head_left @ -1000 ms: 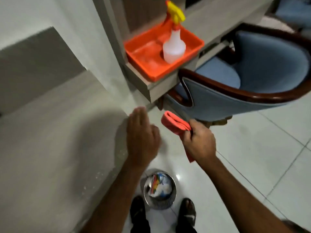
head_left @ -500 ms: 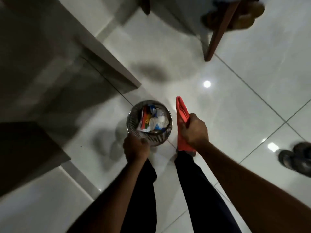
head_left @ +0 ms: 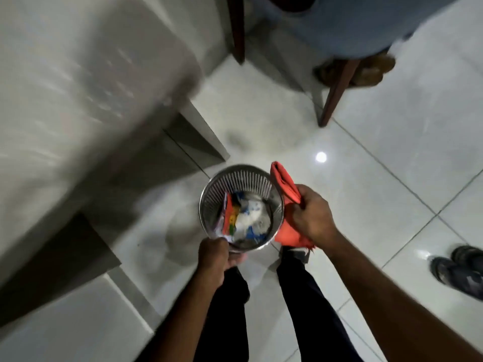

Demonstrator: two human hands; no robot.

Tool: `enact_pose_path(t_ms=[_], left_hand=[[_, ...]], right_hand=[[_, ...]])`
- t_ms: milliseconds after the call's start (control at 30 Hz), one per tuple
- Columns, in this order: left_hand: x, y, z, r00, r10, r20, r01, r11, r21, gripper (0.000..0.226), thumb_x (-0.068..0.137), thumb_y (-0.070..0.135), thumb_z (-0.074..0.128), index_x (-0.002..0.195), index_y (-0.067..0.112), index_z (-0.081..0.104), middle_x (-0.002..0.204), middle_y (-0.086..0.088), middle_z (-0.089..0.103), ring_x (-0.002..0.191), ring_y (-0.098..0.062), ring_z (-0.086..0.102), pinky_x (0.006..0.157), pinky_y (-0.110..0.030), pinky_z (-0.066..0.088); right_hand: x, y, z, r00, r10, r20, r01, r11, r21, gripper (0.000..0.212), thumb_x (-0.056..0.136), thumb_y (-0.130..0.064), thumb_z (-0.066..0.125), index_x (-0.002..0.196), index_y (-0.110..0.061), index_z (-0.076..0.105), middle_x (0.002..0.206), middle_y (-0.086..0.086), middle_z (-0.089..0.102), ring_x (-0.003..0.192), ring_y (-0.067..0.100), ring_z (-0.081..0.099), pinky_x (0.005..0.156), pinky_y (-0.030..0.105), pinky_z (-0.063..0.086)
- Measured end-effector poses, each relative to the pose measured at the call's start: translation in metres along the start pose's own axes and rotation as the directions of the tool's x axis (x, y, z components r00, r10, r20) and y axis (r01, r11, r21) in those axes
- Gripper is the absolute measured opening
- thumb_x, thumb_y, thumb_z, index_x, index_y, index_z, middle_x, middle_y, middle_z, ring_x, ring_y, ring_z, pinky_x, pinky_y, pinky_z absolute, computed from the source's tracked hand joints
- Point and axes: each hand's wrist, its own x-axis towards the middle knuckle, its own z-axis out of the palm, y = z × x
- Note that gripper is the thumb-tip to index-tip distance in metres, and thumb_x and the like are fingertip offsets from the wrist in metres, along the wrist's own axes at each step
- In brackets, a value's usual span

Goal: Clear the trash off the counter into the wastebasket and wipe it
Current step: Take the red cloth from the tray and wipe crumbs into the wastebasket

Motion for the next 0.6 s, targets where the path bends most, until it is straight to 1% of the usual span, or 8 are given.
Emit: enact_pose_path(t_ms=[67,200,300,433,467,533,567,600], left_hand=[[-0.061,0.017,-0.020,1.000,-0.029,0.010,0.030,0.997,-0.074,0.026,0.092,-0.001,0.047,0.110,0.000,0.065,0.097,-0.030,0.071,0.062,-0.034,0.068,0.048,-0.033,0.062],[-0.167,0.047,-0.056,0.999,-0.006,0.048,0.016,0.980,-0.198,0.024,0.097,0.007,0.047,0.113,0.000,0.064,0.094,-0.023,0.072,0.065,-0.032,0.067,0.056,-0.037,0.062],[-0.230,0.061,-0.084,0.998,-0.004,0.056,0.020,0.958,-0.288,0.025,0.097,0.014,0.054,0.111,-0.002,0.066,0.099,-0.025,0.073,0.077,-0.034,0.069,0.060,-0.039,0.061],[-0.277,0.075,-0.114,0.995,0.023,0.094,0.014,0.929,-0.370,0.023,0.091,0.009,0.058,0.106,-0.004,0.069,0.104,-0.029,0.072,0.094,-0.042,0.071,0.043,-0.032,0.058],[-0.284,0.078,-0.118,0.995,0.017,0.100,0.023,0.924,-0.382,0.023,0.091,0.008,0.058,0.106,-0.006,0.069,0.104,-0.030,0.071,0.095,-0.043,0.071,0.043,-0.032,0.058],[-0.290,0.080,-0.123,0.994,0.014,0.105,0.028,0.921,-0.388,0.024,0.093,0.008,0.058,0.108,-0.008,0.065,0.106,-0.028,0.070,0.093,-0.041,0.071,0.046,-0.033,0.059],[-0.292,0.080,-0.124,0.994,0.016,0.104,0.025,0.921,-0.389,0.024,0.093,0.008,0.058,0.110,-0.008,0.063,0.107,-0.027,0.069,0.091,-0.040,0.070,0.048,-0.034,0.060],[-0.294,0.080,-0.124,0.995,0.013,0.095,0.025,0.921,-0.389,0.025,0.092,0.008,0.060,0.111,-0.007,0.062,0.108,-0.028,0.068,0.090,-0.040,0.070,0.049,-0.035,0.060]], right_hand=[[-0.031,-0.048,-0.031,0.998,-0.064,0.001,0.064,0.997,-0.046,0.041,0.078,-0.012,0.057,0.114,-0.032,0.064,0.102,0.001,0.075,0.094,0.027,0.068,0.083,0.037,0.055],[-0.090,-0.135,-0.079,0.983,-0.176,0.049,0.180,0.979,-0.098,0.038,0.080,-0.011,0.057,0.112,-0.029,0.065,0.102,0.002,0.074,0.093,0.027,0.067,0.080,0.034,0.053],[-0.138,-0.178,-0.105,0.977,-0.200,0.072,0.202,0.979,-0.021,0.040,0.080,-0.008,0.056,0.115,-0.023,0.065,0.102,0.007,0.074,0.094,0.030,0.067,0.080,0.035,0.053],[-0.170,-0.221,-0.135,0.947,-0.304,-0.105,0.305,0.952,-0.005,0.043,0.080,-0.009,0.057,0.122,-0.019,0.063,0.100,0.006,0.074,0.077,0.016,0.064,0.066,0.024,0.045],[-0.172,-0.237,-0.140,0.924,-0.344,-0.167,0.344,0.938,-0.028,0.042,0.083,-0.005,0.057,0.122,-0.019,0.063,0.095,0.006,0.074,0.067,0.006,0.062,0.060,0.017,0.043],[-0.170,-0.271,-0.146,0.841,-0.468,-0.271,0.462,0.882,-0.090,0.039,0.086,-0.002,0.055,0.121,-0.019,0.061,0.081,0.005,0.072,0.056,-0.001,0.063,0.048,0.004,0.041],[-0.166,-0.291,-0.147,0.784,-0.540,-0.305,0.521,0.840,-0.147,0.039,0.087,-0.003,0.056,0.122,-0.020,0.060,0.080,0.006,0.072,0.059,-0.001,0.065,0.051,0.007,0.047],[-0.159,-0.310,-0.144,0.741,-0.597,-0.309,0.555,0.803,-0.219,0.042,0.085,-0.003,0.057,0.124,-0.020,0.059,0.085,0.008,0.074,0.065,0.005,0.069,0.060,0.018,0.055]])
